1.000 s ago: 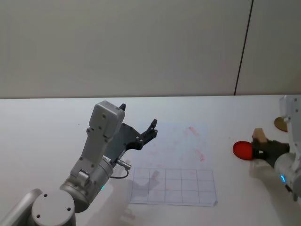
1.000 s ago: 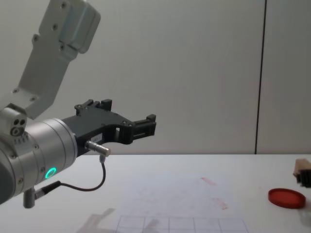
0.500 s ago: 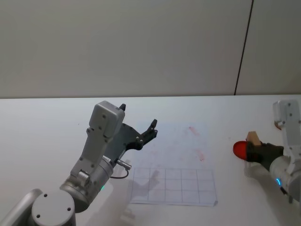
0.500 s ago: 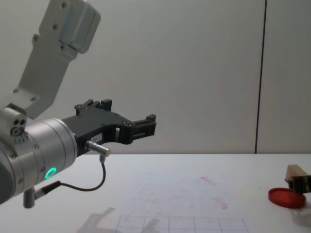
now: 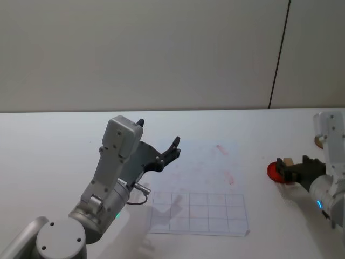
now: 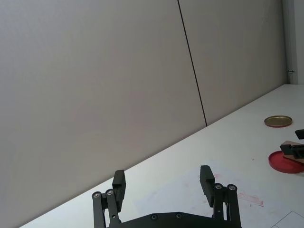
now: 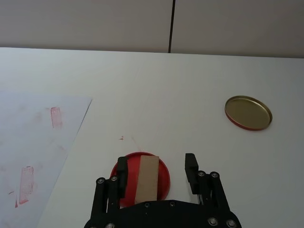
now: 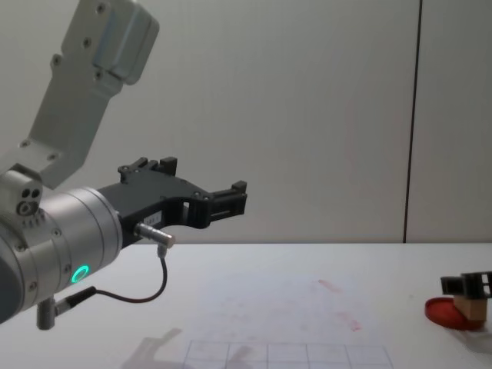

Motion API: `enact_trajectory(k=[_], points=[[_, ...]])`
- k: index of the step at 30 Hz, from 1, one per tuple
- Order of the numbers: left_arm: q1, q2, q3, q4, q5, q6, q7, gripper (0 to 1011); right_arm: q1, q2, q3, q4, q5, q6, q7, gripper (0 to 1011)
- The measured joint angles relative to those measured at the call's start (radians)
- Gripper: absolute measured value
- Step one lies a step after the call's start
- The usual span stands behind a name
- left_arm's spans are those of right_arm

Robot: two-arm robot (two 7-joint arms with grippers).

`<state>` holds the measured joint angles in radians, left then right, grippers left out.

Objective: Use the one hand to pick up the stamp and affix it onto the A4 paper.

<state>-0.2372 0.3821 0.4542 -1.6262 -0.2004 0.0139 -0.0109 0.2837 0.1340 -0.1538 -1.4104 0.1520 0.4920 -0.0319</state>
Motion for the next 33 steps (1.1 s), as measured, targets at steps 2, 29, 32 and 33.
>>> enact_trajectory(k=[2,29,32,33], points=[[0.0,0.0,0.0,0.0,0.0,0.0,0.0,993,0.002,0.0,0.001,0.002,-0.002,-0.005,0.0,716],[0.0,0.0,0.0,0.0,0.0,0.0,0.0,993,-0.085,0.037,0.028,-0.168,-0.016,-0.2,0.01,1001],[0.0,0.0,0.0,0.0,0.0,0.0,0.0,993,-0.094,0.041,0.031,-0.186,-0.015,-0.213,0.012,1000],[0.0,0.0,0.0,0.0,0.0,0.0,0.0,993,-0.096,0.042,0.032,-0.189,-0.014,-0.215,0.012,1001]])
